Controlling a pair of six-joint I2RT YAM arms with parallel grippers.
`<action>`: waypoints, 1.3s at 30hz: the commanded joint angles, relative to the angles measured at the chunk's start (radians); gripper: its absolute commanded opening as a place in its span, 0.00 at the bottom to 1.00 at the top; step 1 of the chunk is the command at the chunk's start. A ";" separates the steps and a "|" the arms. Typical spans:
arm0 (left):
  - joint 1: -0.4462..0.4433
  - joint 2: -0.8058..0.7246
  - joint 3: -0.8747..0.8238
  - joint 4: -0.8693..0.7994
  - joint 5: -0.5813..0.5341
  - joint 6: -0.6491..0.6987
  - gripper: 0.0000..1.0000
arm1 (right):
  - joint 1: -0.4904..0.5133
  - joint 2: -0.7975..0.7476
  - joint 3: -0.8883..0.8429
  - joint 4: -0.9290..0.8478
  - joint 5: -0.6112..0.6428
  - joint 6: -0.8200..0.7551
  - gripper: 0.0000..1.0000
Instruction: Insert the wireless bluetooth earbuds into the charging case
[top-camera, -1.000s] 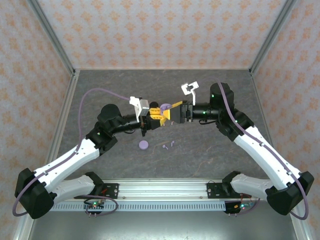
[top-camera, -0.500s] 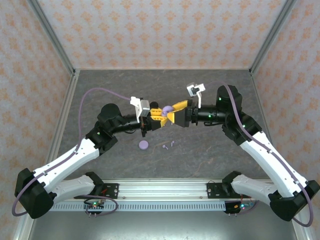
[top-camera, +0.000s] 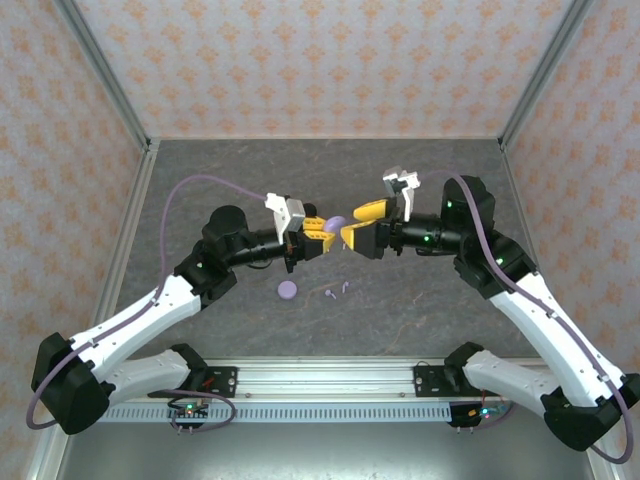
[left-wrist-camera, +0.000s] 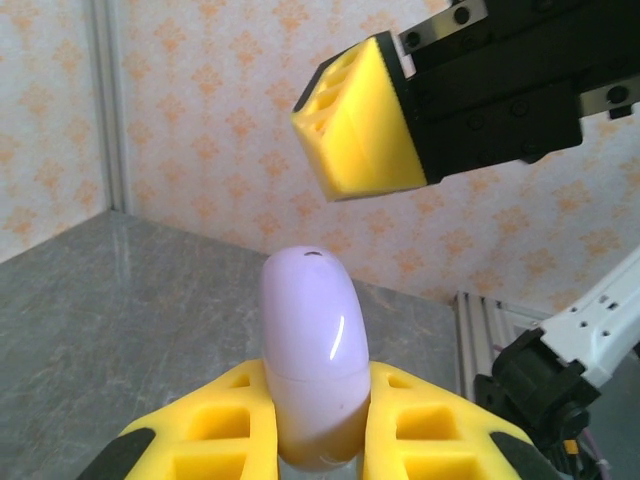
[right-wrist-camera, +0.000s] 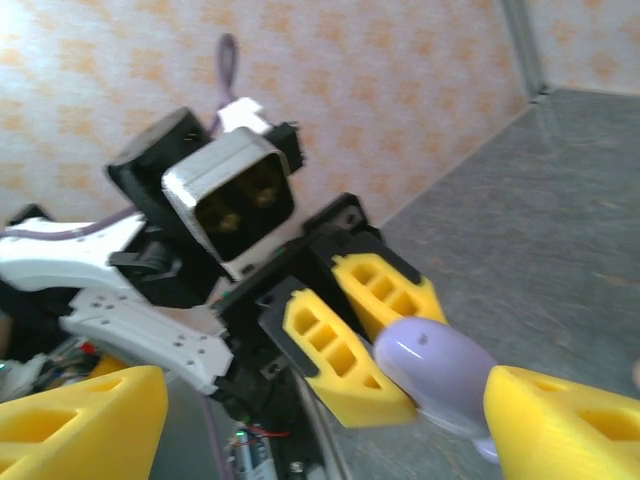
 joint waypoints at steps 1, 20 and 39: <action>0.008 -0.026 0.023 -0.059 -0.094 0.044 0.00 | 0.002 -0.040 0.045 -0.094 0.190 -0.047 0.88; 0.509 0.350 0.019 -0.168 0.002 -0.139 0.00 | -0.047 -0.096 -0.132 -0.072 0.600 0.106 0.99; 0.554 0.818 0.247 -0.236 0.111 -0.174 0.20 | -0.047 -0.072 -0.169 -0.085 0.624 0.141 0.99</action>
